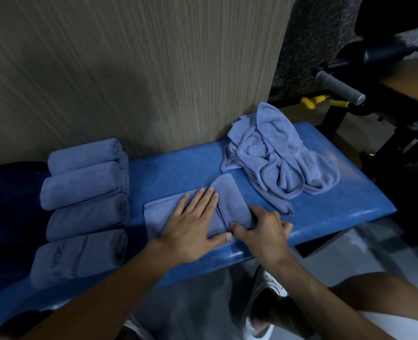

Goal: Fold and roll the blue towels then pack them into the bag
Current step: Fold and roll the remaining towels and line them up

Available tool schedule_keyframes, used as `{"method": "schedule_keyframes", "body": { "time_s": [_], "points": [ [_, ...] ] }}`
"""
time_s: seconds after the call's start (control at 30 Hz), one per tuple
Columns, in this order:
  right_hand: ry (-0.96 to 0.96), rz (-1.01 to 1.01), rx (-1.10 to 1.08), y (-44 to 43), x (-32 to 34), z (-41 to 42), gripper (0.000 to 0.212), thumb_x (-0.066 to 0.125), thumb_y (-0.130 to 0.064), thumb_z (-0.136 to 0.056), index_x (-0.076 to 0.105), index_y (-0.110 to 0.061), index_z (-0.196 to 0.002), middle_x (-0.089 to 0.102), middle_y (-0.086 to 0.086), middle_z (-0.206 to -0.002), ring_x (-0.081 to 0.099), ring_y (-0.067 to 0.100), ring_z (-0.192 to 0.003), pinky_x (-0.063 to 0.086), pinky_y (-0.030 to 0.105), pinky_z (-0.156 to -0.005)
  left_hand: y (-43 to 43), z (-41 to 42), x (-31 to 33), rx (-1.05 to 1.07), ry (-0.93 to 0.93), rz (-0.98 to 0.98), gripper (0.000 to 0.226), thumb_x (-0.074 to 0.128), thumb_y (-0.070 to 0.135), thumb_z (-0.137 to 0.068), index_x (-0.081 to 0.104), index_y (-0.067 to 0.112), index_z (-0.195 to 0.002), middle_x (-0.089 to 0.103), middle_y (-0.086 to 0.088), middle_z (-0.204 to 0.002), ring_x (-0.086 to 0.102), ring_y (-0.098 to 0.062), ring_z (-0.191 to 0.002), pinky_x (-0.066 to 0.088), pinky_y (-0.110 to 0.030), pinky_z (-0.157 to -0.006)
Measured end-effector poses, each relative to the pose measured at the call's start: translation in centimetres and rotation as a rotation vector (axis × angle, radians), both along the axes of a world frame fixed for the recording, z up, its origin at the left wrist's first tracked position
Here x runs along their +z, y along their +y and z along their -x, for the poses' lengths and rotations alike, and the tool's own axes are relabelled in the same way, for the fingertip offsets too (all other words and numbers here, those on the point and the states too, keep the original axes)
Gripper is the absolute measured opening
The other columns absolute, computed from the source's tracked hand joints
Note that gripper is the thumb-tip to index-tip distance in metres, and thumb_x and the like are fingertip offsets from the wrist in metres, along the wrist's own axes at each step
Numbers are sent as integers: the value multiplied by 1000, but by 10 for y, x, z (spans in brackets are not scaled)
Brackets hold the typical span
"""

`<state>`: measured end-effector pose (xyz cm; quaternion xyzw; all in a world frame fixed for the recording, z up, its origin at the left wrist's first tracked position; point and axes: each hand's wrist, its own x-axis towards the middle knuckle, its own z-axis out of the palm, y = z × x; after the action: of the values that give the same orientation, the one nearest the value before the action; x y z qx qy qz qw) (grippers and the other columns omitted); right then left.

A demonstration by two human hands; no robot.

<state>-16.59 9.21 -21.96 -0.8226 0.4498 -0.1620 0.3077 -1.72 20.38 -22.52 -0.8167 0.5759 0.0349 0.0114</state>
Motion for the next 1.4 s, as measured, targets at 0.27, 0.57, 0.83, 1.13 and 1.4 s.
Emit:
{"method": "schedule_keyframes", "body": {
  "time_s": [0.27, 0.57, 0.83, 1.13, 1.4],
  "points": [
    [-196, -86, 32, 3, 7, -2, 33, 70, -39, -70, 62, -36, -101, 66, -17, -86, 58, 9, -96, 27, 31, -88, -1, 5, 3, 49, 117, 182, 104, 31, 81, -74, 17, 18, -155, 14, -2, -162, 13, -18, -149, 15, -43, -120],
    [-290, 80, 174, 0, 1, -7, 44, 65, -27, -68, 63, -28, -112, 56, -10, -93, 59, 15, -86, 47, 49, -84, -29, -45, 46, -395, -211, 188, 78, 67, 24, -76, 35, 22, -148, 33, -1, -156, 16, -20, -149, 13, -50, -120],
    [-81, 79, 214, -6, 3, -5, 71, 75, -37, -70, 43, -28, -133, 60, -13, -100, 59, 18, -102, 28, 32, -87, -54, -65, 53, -464, -237, 142, 39, 69, 16, -72, 59, 20, -110, 56, 2, -105, 53, -21, -108, 30, -45, -108],
    [-109, 412, 368, -8, 0, -9, 45, 69, -11, -65, 59, -21, -108, 54, -3, -91, 55, 21, -84, 28, 29, -72, -42, -76, 44, -451, -164, 212, 53, 75, 10, -62, 56, 17, -111, 61, 1, -110, 57, -22, -107, 36, -34, -94],
    [-60, 540, 460, -3, 1, -6, 50, 75, -13, -70, 59, -22, -116, 48, -1, -89, 54, 22, -82, 30, 31, -71, -16, -75, 39, -523, -195, 159, 77, 76, 11, -72, 46, 11, -143, 44, -3, -150, 38, -20, -140, 19, -34, -114]
  ]
}}
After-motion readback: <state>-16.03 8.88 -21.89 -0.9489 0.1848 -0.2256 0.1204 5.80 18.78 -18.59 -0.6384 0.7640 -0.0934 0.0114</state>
